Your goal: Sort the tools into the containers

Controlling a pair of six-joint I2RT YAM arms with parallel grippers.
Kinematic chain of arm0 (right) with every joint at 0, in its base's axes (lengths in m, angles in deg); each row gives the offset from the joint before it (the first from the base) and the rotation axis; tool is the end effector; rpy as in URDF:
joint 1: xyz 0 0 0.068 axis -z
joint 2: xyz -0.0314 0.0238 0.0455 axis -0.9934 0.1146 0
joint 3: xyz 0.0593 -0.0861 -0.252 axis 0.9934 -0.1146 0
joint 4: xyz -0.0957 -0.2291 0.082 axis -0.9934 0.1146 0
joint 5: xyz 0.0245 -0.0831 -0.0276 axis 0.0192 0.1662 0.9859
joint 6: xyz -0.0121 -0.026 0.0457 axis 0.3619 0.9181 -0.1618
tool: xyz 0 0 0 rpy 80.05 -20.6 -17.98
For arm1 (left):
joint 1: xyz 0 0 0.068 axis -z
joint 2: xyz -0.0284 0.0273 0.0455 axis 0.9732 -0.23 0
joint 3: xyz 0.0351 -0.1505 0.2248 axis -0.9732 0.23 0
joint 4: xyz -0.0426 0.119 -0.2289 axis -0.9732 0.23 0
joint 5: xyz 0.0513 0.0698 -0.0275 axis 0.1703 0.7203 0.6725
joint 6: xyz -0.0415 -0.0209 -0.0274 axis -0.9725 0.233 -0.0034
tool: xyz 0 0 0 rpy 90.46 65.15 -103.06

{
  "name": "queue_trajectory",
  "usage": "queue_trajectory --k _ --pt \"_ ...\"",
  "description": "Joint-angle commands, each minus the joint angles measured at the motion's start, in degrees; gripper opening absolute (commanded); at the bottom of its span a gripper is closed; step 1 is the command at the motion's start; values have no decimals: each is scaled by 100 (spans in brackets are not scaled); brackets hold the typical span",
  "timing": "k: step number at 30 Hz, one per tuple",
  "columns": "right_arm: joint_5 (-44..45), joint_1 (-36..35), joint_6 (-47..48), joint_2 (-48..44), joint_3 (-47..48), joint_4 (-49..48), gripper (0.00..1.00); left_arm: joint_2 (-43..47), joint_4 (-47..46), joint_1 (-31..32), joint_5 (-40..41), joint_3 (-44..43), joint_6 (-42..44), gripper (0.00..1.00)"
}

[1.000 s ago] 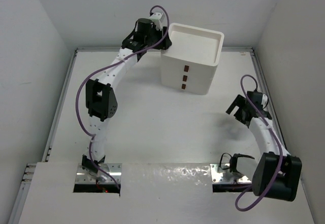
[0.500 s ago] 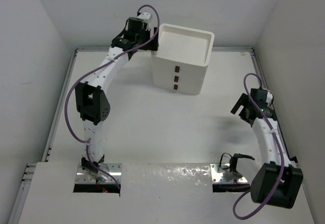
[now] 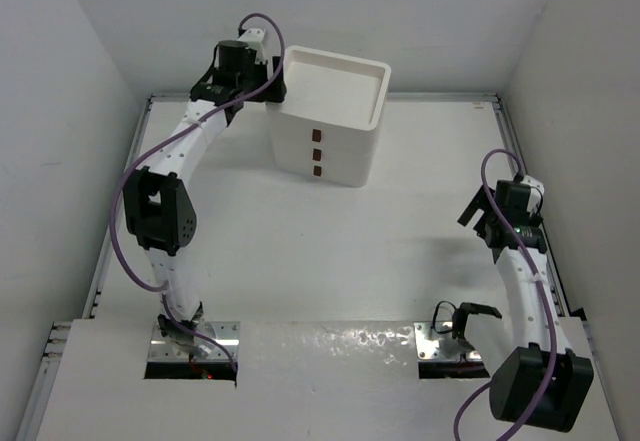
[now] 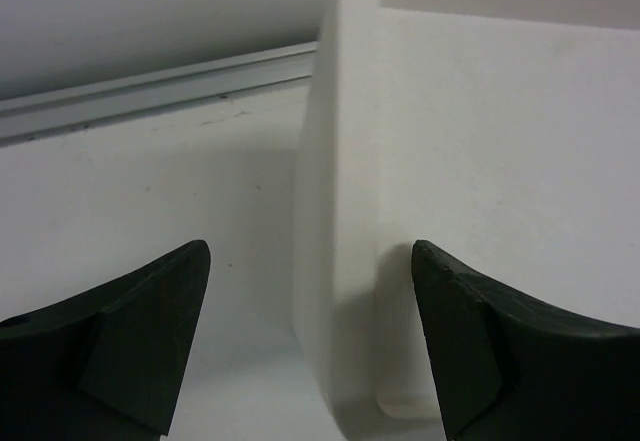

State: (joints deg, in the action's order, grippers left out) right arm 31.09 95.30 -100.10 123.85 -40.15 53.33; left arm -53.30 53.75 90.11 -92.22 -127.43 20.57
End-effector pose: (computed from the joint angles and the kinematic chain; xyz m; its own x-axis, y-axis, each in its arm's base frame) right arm 0.1745 -0.0469 0.2271 -0.4443 0.5616 -0.6980 0.6803 0.7184 0.1449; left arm 0.4510 -0.1090 0.3478 -0.4576 0.0675 -0.8866 0.2508 0.9664 -0.0558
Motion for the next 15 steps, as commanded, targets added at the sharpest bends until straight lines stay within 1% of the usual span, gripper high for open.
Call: queue_trajectory --k 1,2,3,4,5,7,11,15 --pt "-89 16 179 136 237 -78 99 -223 589 153 -1174 337 409 77" --pt "-141 7 214 171 280 -43 99 -301 528 153 -1524 399 374 73" --pt "-142 7 249 188 359 71 99 -372 536 153 -1675 443 286 70" --pt "-151 16 284 180 377 133 99 -451 562 162 -1825 495 129 63" --pt "-133 16 311 162 395 160 99 -591 658 206 -2131 505 58 60" --pt "-46 7 329 66 360 160 99 -653 668 302 -2326 697 -101 57" --pt "-19 7 364 -110 342 160 99 -583 352 732 -2590 962 -417 54" --pt "7 16 416 -224 246 186 99 -601 -52 926 -2714 936 -1110 54"
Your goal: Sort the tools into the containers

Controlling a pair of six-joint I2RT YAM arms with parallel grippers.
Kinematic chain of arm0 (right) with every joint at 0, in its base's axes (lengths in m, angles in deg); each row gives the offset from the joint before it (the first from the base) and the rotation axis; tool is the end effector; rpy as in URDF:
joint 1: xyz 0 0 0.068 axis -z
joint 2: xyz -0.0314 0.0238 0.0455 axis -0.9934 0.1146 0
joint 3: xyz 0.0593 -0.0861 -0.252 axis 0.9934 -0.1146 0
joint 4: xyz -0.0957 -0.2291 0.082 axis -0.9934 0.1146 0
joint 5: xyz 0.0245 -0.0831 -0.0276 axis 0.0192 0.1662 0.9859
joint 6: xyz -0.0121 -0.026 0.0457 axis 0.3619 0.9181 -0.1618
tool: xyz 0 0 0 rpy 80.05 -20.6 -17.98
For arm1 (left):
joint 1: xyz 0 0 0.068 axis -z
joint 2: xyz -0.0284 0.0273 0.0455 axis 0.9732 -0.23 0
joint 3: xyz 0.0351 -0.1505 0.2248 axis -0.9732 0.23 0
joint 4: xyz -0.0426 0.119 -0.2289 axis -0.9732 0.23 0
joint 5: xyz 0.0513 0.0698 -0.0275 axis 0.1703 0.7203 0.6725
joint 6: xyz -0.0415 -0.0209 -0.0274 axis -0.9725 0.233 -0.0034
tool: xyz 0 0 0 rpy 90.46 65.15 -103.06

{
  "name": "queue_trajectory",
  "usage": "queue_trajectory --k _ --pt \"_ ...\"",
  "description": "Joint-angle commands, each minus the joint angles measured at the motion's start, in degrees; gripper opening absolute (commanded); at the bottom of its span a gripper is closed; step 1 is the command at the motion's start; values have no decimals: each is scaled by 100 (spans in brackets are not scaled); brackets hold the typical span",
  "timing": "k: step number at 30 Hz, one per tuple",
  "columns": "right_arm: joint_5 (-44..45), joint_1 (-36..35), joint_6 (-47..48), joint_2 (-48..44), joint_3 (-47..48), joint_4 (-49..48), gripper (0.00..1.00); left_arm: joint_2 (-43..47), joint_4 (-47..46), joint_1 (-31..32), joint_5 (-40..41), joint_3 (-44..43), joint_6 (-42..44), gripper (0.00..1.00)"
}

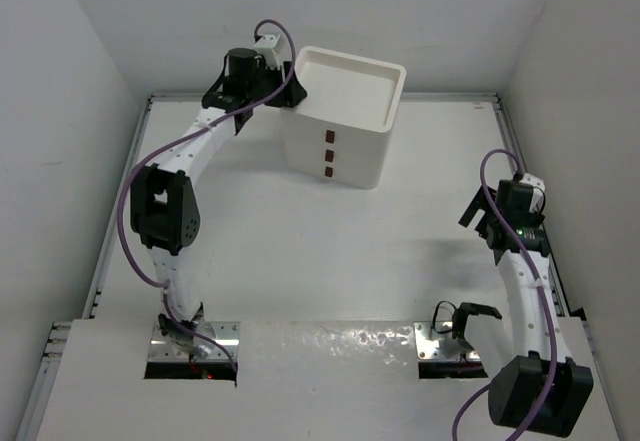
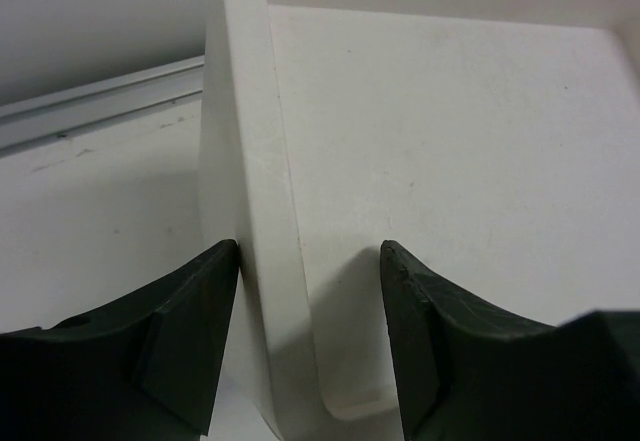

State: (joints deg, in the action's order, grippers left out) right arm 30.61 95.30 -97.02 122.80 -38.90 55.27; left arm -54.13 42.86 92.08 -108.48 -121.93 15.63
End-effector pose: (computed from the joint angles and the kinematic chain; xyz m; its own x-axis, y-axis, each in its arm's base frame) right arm 0.1718 -0.0460 0.2346 -0.4780 0.5227 -0.7059 0.6504 0.7508 0.1156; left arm 0.4524 -0.1362 0.3273 -0.4385 -0.0035 -0.8987 0.4852 0.8408 -0.2400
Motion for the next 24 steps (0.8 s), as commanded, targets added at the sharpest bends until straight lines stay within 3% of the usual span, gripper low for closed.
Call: queue_trajectory --k 1,8,11,15,16,21,24 --pt "82 16 135 -137 112 9 99 -518 983 765 -1088 289 -679 54" --pt "222 7 249 -260 -10 141 99 -605 745 1213 -1228 -204 -996 57" --pt "153 7 319 -243 -46 115 99 -632 868 1205 -966 -651 -918 68" --pt "12 7 434 -76 -37 150 99 -720 1456 968 18 -2255 -627 96" --pt "20 7 425 -50 -46 176 99 -694 1605 889 394 -2522 -479 100" --pt "30 7 206 30 -107 71 99 -404 1993 827 1854 -3814 382 100" --pt "-41 7 91 30 -99 -26 99 -88 2178 704 3329 -3730 1164 100"
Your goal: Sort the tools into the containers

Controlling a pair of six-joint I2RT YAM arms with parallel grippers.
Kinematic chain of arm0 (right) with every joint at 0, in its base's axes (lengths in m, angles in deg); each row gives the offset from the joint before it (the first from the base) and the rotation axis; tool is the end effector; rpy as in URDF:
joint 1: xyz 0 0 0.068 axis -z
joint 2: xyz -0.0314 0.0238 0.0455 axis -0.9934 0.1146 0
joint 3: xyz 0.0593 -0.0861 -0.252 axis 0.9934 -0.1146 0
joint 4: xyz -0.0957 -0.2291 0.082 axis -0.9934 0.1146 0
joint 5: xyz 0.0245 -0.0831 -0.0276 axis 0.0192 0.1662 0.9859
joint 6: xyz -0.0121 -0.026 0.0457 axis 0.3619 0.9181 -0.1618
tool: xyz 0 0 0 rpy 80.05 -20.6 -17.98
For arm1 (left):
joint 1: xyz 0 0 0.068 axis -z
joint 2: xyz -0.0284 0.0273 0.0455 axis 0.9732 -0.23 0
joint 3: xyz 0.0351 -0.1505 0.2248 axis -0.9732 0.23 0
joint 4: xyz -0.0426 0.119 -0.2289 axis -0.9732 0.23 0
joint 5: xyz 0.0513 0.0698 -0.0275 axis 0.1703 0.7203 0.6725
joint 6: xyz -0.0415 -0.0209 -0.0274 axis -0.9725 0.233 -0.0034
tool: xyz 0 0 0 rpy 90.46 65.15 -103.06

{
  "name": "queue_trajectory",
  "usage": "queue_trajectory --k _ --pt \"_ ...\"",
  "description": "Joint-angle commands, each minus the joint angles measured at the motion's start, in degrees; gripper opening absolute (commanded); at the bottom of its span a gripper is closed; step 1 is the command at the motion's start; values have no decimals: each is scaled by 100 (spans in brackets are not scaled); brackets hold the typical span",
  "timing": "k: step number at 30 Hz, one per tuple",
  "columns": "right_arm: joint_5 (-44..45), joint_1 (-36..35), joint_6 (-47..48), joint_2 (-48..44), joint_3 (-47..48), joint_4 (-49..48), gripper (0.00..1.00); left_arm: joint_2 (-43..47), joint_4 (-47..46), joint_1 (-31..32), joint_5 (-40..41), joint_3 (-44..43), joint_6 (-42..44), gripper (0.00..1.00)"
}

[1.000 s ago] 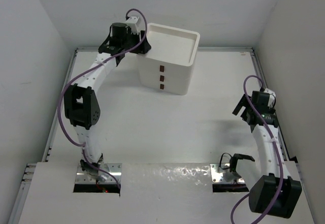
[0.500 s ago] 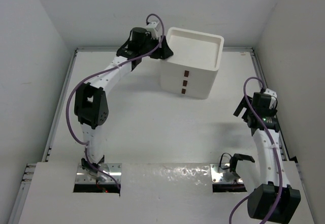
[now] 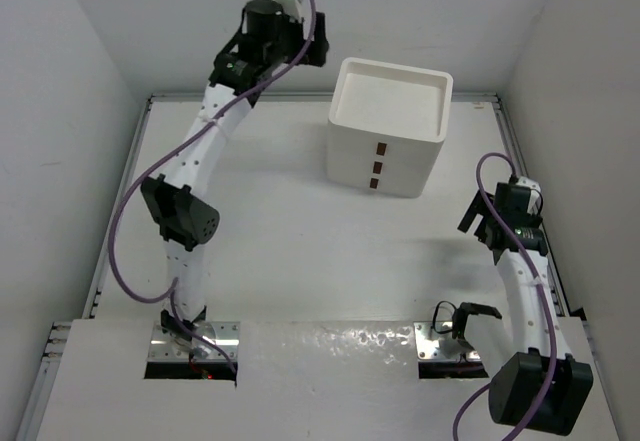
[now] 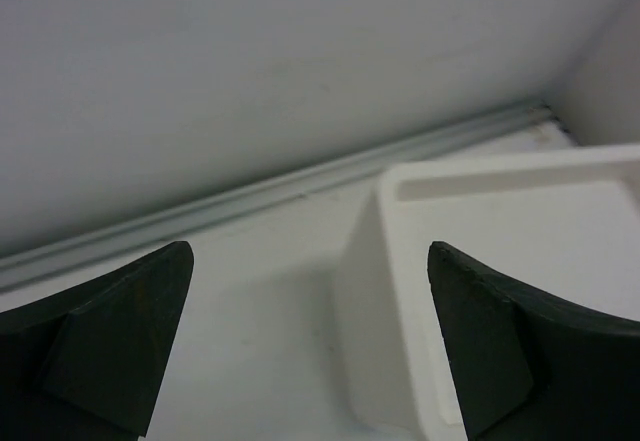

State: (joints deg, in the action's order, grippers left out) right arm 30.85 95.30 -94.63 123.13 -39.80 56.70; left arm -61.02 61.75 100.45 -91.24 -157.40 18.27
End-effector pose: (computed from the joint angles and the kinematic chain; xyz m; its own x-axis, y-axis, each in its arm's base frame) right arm 0.1691 -0.0456 0.2268 -0.5354 0.4970 -0.6829 0.6354 0.7697 0.0619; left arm 0.4317 -0.1909 0.4494 -0.2413 0.0182 -0.9703 0.4079 0.9091 -0.0844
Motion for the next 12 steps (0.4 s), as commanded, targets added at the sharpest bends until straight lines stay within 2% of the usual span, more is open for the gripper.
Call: queue_trajectory --k 1,5,6,7,9,12 --pt "-39 16 -191 -20 -18 -203 99 810 246 -334 2270 10 1058 100" --pt "110 16 -200 -64 -106 -343 99 1418 9 -1134 2820 1573 1349 100" --pt "154 16 -209 -82 -123 -378 99 1532 -70 -1196 2978 2334 1420 100" --pt "233 16 -209 -99 -176 -422 99 1733 -210 -1206 3206 2707 1516 100" --pt "304 16 -270 -135 -220 -554 99 1919 -273 -1206 3147 3523 1500 100" --pt "321 7 -288 -144 -299 -791 99 2025 -168 -1215 2936 3974 1192 100"
